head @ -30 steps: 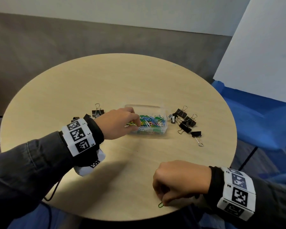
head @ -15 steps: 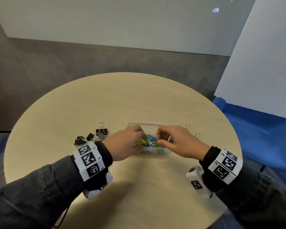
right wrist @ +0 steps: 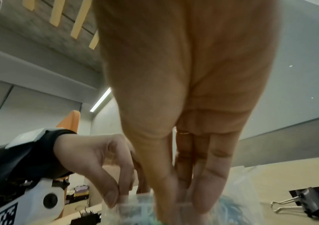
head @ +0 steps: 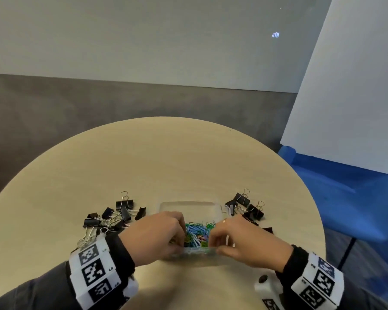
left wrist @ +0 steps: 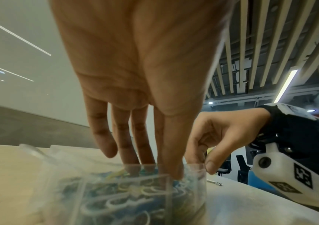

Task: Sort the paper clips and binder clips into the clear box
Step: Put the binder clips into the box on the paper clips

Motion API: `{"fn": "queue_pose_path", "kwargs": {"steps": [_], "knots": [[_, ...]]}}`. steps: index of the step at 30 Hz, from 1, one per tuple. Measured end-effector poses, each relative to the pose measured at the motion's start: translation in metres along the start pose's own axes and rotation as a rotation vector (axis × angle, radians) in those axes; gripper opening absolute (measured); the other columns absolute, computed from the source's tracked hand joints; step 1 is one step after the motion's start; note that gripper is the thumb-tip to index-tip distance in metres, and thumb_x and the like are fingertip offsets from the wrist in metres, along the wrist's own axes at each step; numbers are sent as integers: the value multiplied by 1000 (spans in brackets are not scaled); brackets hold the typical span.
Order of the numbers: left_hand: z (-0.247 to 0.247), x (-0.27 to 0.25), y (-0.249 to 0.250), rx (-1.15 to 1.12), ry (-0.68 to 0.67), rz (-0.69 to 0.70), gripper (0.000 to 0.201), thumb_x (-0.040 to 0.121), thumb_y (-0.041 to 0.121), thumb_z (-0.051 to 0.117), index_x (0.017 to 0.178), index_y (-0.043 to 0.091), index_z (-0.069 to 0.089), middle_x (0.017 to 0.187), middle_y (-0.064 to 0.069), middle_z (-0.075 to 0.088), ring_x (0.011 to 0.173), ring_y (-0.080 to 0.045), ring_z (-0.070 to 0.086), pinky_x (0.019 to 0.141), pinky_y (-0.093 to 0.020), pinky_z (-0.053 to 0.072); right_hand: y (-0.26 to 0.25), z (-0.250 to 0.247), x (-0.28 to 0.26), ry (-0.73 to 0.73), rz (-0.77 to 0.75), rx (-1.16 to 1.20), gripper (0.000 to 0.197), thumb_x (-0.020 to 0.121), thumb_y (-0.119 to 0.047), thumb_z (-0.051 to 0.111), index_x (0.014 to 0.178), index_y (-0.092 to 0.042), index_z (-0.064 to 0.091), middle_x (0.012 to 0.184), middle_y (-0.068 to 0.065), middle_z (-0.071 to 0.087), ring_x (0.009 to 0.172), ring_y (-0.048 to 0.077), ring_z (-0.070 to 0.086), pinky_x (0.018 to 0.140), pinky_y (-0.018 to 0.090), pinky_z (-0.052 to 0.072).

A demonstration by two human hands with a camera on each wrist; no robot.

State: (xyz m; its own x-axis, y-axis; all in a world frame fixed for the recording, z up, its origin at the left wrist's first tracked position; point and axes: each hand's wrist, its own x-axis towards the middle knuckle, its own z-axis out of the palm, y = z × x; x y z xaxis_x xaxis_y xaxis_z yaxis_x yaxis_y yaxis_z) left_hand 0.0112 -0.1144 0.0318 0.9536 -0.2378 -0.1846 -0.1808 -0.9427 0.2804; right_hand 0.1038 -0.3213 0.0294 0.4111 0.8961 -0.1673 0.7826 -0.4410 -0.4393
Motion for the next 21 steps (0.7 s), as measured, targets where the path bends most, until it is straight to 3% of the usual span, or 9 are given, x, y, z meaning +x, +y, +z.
{"fn": "queue_pose_path", "kwargs": {"steps": [2,5,7,10,12,14,16,19,21], "knots": [[0,-1,-2,-11,-11,16,21,89,43,59,99,29,71,118,18,50,105,-2,53,91,-25,46,0,-13,-1,20,-1,97,7,89,-23,65,92,-22,72,83,-13,66,75,2,61,66,6,42],[-2,1,-3,-50,31,24,21,85,47,63,97,32,70,119,20,44,102,-1,52,89,-27,47,22,-42,3,274,84,101,8,88,-28,67,80,-27,69,78,-12,68,72,4,61,65,11,42],[0,3,-5,-58,91,39,28,82,53,64,105,37,63,122,19,37,106,-1,46,91,-26,45,47,-59,6,351,213,12,4,86,-29,67,83,-29,66,85,-11,66,76,5,60,68,18,44],[7,6,-10,-29,104,38,55,80,57,63,128,45,40,131,16,27,116,-4,37,97,-23,41,77,-67,8,212,408,-95,16,80,-34,73,93,-31,64,99,-7,59,83,7,58,69,20,42],[9,5,-13,-24,83,26,68,79,59,63,136,49,28,138,16,22,124,-5,33,104,-26,37,85,-66,9,121,486,-115,44,72,-42,79,111,-34,59,109,-6,51,92,11,53,80,26,46],[11,4,-15,-24,59,20,70,81,58,61,139,49,23,141,16,22,126,-5,31,107,-27,34,87,-60,9,60,552,-120,75,61,-52,82,126,-39,47,114,-5,39,104,16,47,94,35,46],[11,4,-16,-31,45,24,69,83,57,59,140,50,21,139,18,26,122,-3,32,106,-26,33,88,-50,10,15,587,-124,88,54,-60,82,129,-40,42,118,-4,35,110,20,46,98,39,45],[12,3,-14,-29,35,24,65,85,58,54,140,50,20,136,20,30,120,-2,34,103,-24,29,90,-37,12,-43,573,-156,72,60,-58,80,120,-35,49,118,-2,44,105,19,50,92,35,47],[12,3,-13,-24,29,18,64,86,58,52,141,49,19,137,21,31,123,-1,33,101,-20,24,90,-34,13,-7,554,-162,53,69,-47,78,113,-30,55,114,-1,49,100,18,51,86,31,46]]}}
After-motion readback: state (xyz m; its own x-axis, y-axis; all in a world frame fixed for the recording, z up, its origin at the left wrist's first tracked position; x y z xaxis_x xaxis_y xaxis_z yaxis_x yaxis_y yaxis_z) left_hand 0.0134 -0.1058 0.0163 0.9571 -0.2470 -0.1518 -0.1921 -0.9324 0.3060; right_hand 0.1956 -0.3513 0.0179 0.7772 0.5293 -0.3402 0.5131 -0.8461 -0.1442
